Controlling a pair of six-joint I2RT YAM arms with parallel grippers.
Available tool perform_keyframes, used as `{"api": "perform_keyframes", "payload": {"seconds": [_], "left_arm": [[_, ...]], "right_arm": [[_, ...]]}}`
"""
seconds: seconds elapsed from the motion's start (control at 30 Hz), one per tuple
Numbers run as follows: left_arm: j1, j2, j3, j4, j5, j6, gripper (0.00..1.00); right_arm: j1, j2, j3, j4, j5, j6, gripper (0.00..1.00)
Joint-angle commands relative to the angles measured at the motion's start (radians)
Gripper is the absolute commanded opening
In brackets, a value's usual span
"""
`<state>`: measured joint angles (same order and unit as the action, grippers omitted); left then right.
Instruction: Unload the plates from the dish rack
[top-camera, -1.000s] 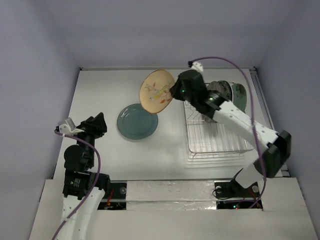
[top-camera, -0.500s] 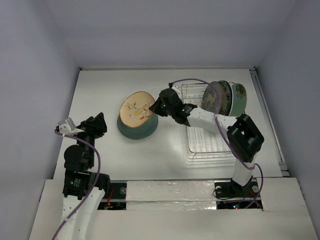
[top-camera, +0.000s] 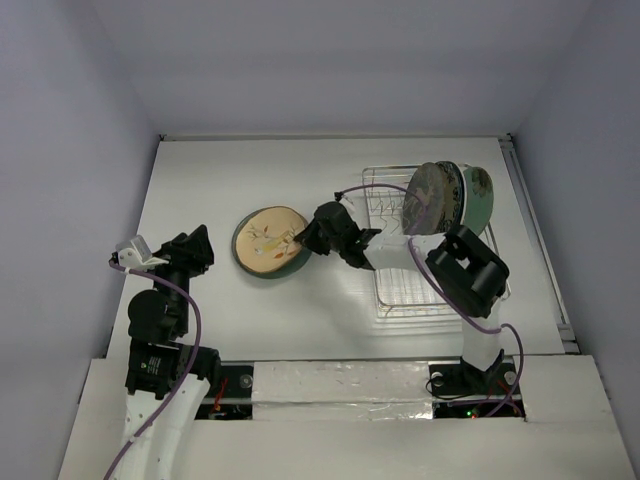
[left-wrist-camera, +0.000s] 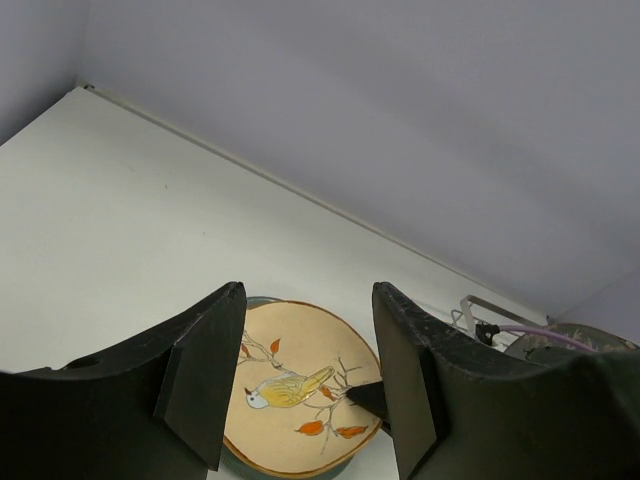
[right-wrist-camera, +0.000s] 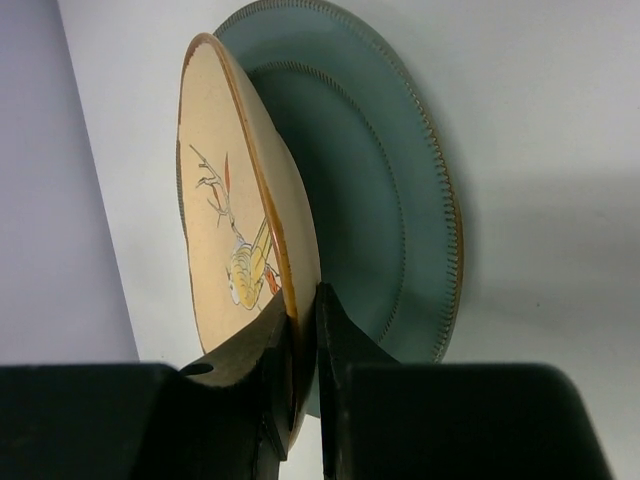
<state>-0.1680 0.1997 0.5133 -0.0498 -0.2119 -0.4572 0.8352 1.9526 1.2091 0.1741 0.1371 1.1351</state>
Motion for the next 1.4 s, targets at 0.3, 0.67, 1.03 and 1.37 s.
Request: {"api": "perform_keyframes", "payload": {"seconds": [0.3,0.67,1.03,1.37], "left_arm": [[0.002,0.001,0.019,0.044,0.005,0.0,0.5],[0.002,0.0,0.019,0.042,0.005,-0.001,0.5],[0.002,0.003,0.019,0.044,0.005,0.0,0.47],[0.002,0.003,0.019,0.067,0.005,0.003,0.12]], "right_arm": [[0.03,-0.015,-0.049,0.09,0.045,-0.004,0.7],[0.048,-0.09,0.033,-0.235,0.243,-0.182,0.92],[0.036,-0.472,0.006,-0.527,0.507,-0.416,0.0],[-0.24,-0.758,-0.056,-0.759,0.552,-0.635,0.0]]}}
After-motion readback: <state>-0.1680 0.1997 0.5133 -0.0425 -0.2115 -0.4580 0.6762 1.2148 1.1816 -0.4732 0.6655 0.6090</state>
